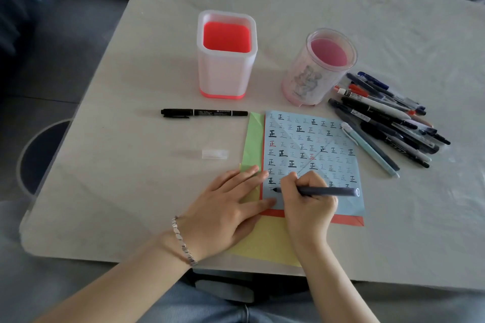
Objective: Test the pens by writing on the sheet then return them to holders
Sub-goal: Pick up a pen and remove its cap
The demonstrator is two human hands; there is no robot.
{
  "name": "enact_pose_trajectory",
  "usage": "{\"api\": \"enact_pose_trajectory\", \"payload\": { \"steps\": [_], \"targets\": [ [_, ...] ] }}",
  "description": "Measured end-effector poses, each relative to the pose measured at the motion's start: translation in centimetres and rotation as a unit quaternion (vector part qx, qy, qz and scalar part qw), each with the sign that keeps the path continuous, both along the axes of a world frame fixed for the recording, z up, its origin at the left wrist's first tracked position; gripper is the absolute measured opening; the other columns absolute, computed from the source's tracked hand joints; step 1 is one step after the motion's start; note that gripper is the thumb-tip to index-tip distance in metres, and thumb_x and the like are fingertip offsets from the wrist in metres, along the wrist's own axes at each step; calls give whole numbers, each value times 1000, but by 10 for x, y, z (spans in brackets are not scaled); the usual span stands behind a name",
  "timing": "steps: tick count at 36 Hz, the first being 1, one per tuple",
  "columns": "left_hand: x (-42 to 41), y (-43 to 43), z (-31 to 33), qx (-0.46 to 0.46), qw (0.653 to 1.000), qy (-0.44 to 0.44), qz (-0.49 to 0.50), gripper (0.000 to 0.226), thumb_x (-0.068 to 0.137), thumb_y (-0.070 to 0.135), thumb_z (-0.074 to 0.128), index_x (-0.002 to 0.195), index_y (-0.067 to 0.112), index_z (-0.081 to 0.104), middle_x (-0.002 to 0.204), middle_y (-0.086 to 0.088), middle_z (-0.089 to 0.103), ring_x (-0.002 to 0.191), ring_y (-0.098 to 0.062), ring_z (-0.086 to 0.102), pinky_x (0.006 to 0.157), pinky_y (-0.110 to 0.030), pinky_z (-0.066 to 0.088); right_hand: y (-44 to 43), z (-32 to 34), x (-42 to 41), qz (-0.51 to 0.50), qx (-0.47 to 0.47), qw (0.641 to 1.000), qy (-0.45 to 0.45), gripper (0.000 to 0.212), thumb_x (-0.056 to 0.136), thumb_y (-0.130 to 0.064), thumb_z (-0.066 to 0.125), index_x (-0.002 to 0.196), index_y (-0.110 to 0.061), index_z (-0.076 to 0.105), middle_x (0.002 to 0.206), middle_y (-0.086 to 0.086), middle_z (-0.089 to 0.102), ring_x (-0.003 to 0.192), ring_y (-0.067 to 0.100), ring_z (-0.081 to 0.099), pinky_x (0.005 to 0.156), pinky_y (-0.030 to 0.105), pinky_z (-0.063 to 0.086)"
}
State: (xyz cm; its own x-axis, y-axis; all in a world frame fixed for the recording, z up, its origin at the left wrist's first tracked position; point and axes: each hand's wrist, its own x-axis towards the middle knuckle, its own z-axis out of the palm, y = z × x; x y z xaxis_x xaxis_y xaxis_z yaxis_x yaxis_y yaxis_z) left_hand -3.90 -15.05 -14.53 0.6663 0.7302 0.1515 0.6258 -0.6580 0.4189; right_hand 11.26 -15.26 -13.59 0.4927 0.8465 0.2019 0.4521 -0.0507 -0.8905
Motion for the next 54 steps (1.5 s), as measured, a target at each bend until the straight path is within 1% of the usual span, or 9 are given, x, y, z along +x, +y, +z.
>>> {"api": "enact_pose_trajectory", "payload": {
  "steps": [3,9,15,26,32,38,42,47,54],
  "targets": [
    [0,0,-1,1,1000,-3,1,34,89,31,43,113,29,66,136,-9,50,128,-25,44,106,-36,28,1,-1,0,10,3,1000,6,34,71,-12,57,46,-19,35,40,-3,39,41,4,35,45,12,27],
    [0,0,0,2,1000,-3,-3,34,89,30,43,114,28,66,136,-10,49,128,-27,44,105,-36,28,0,-2,0,26,4,1000,-10,36,71,-11,57,47,-23,33,37,-6,29,42,4,34,45,13,26],
    [0,0,0,1,1000,-3,-3,34,90,31,42,115,28,65,137,-9,49,129,-25,43,105,-37,29,0,-2,0,26,3,1000,9,36,70,-12,57,46,-24,34,44,-9,45,41,2,37,45,10,27],
    [0,0,-1,7,1000,-8,-2,33,89,31,43,112,28,66,137,-10,49,128,-26,44,104,-38,29,0,1,0,-15,-5,1000,-11,38,69,-9,53,48,-25,26,40,-9,26,44,8,28,45,15,24],
    [0,1,-1,10,1000,-16,-8,32,89,30,44,113,28,65,136,-10,50,128,-25,44,102,-39,31,0,6,2,-63,-10,995,78,47,78,5,60,46,-16,33,38,-7,38,41,4,33,45,11,28],
    [-1,1,-1,20,999,-39,-8,32,89,27,44,114,25,65,137,-10,49,130,-24,41,104,-39,30,2,15,5,-78,-15,983,164,33,83,-8,62,56,-11,44,45,1,45,44,6,42,47,14,36],
    [-4,6,3,72,989,-89,96,33,87,19,45,119,18,52,130,-10,54,125,-22,43,104,-38,30,1,23,19,-55,-45,983,171,27,81,-16,66,62,-16,47,42,-10,53,42,3,47,47,11,36],
    [-15,25,11,110,956,-34,269,37,85,24,43,113,6,61,115,-8,61,102,-23,45,82,-36,33,-5,33,37,-35,-69,979,189,27,80,-12,68,62,-14,48,41,-8,48,39,4,42,43,12,36],
    [-23,38,11,79,959,-15,272,17,72,24,60,81,11,66,88,-4,62,85,-19,41,71,-31,35,-14,40,51,-4,-85,976,202,17,87,-13,59,71,-11,54,46,-5,57,41,3,47,44,11,38]
  ]
}}
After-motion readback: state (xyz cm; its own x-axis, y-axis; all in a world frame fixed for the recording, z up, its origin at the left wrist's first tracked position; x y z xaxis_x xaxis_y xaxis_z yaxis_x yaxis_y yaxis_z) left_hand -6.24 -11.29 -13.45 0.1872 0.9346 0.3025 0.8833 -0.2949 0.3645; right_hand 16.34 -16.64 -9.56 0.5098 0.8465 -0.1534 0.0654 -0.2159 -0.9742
